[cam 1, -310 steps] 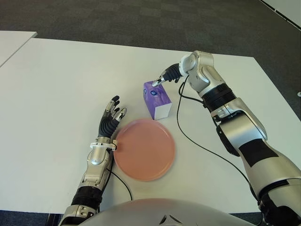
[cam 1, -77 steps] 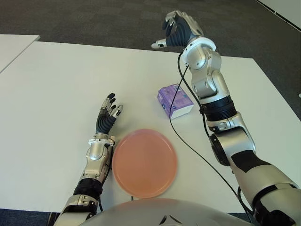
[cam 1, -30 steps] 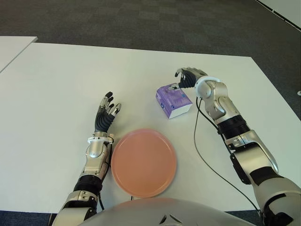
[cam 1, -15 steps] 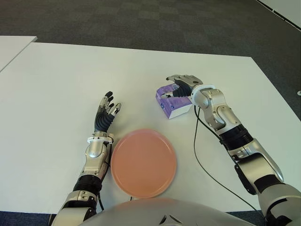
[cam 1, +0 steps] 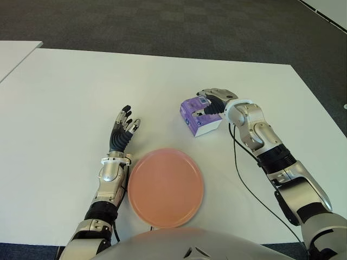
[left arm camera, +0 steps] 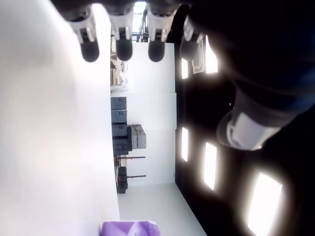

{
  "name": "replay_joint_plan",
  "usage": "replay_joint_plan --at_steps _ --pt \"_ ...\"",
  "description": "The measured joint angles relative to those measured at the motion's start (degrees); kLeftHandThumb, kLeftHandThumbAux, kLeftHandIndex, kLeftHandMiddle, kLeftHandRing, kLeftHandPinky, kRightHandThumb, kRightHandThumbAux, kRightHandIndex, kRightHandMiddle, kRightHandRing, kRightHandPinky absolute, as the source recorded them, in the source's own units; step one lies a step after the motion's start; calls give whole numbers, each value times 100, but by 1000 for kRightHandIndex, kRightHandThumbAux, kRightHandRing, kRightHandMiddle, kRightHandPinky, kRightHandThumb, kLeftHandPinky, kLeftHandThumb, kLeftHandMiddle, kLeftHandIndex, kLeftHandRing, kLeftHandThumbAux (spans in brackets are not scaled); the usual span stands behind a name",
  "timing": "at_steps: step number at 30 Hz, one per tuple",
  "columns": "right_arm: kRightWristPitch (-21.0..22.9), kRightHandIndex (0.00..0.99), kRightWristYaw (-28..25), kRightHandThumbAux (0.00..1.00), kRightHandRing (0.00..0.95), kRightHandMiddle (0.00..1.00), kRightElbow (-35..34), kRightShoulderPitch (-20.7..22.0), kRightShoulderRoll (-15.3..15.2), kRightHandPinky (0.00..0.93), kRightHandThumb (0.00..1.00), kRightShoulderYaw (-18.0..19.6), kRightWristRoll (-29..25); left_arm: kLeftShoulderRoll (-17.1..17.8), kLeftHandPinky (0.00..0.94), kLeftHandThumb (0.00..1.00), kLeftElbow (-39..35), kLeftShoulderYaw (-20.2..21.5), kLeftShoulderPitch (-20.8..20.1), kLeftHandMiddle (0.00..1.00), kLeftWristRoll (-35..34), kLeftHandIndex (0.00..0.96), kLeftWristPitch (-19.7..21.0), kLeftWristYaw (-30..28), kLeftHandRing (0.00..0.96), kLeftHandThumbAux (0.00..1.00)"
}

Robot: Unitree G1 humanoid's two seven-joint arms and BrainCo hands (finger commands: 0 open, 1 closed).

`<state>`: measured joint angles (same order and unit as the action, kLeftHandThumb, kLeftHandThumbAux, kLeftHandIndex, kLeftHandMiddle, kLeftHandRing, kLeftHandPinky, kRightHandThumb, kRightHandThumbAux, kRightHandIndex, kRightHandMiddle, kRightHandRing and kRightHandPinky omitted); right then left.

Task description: Put the tissue paper into the plate.

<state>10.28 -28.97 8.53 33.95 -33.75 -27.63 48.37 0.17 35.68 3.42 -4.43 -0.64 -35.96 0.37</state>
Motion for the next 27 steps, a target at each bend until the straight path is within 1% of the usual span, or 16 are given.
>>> replay_joint_plan --at_steps 5,9,12,17,21,27 --pt "249 0 -452 328 0 0 -254 -36 42 0 201 -26 106 1 0 0 1 2 0 0 -2 0 5 0 0 614" --pt "360 0 -678 332 0 0 -311 -12 96 0 208 -27 135 1 0 0 1 0 -1 0 -1 0 4 0 0 609" --pt "434 0 -765 335 0 0 -311 -7 134 0 215 -20 144 1 0 0 1 -2 -2 0 -1 0 -1 0 0 607" --pt "748 0 -905 339 0 0 -351 5 272 24 226 87 125 1 0 0 1 -2 -1 0 1 0 -2 0 0 604" --pt "915 0 -975 336 0 0 -403 12 333 38 227 152 124 1 0 0 1 -2 -1 0 1 0 3 0 0 602" --pt "1067 0 -1031 343 0 0 -457 16 370 17 214 150 206 2 0 0 1 -2 -2 0 1 0 9 0 0 591"
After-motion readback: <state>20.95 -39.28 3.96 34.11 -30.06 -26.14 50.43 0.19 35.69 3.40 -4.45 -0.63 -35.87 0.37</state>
